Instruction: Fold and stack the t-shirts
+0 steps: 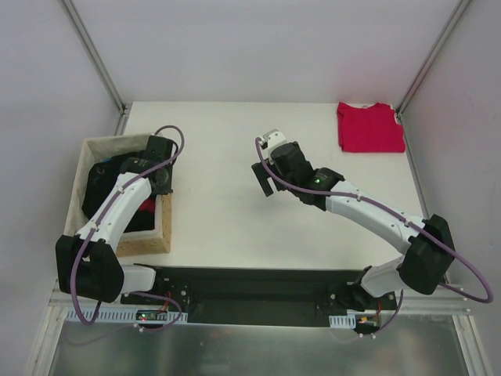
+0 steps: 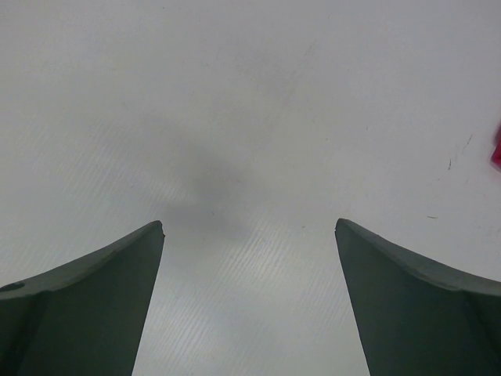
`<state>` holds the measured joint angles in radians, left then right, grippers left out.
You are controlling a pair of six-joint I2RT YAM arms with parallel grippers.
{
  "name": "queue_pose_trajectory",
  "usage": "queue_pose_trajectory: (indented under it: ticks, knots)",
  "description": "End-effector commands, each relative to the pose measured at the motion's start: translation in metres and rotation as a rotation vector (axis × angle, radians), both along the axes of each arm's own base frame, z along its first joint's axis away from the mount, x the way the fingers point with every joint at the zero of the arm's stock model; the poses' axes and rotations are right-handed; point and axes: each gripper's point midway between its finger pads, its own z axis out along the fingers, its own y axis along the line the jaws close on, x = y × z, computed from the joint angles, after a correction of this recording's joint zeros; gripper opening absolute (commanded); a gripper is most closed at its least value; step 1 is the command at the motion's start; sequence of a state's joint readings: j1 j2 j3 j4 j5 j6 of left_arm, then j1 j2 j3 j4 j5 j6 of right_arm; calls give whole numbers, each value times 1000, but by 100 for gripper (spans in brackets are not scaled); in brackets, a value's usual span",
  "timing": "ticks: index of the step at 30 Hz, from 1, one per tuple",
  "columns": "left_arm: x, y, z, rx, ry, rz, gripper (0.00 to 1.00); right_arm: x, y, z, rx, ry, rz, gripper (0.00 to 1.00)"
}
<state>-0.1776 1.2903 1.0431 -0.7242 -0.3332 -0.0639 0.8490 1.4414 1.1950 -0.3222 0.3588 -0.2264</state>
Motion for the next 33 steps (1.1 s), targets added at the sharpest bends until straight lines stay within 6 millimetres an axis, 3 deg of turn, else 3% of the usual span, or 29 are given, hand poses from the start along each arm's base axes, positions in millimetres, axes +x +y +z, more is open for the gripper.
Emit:
queue_pose_trajectory:
  ticks: [1,16,17,19,23,25,26,29,31,33]
  knots:
    - [-17,17,4,137,123,-102,0,3,9,22,47,-44,14,96]
    - [-33,18,11,196,131,-149,1,1,12,15,62,-28,22,96]
    - [-33,18,13,191,122,-140,9,1,12,14,63,-26,23,96]
    - [-35,11,17,148,89,-150,99,1,11,14,60,-27,21,96]
    - [-35,12,35,140,17,-142,99,1,12,13,61,-24,25,96]
    - [-32,13,54,142,-39,-130,99,2,13,13,60,-27,23,96]
    - [-27,15,73,144,-86,-107,99,2,12,14,59,-28,20,96]
    - [-9,17,107,154,-154,-38,99,3,14,14,61,-26,22,96]
    - [-1,23,117,187,-160,3,99,4,15,16,68,-29,22,96]
    - [14,23,112,204,-126,10,99,3,14,15,64,-28,21,96]
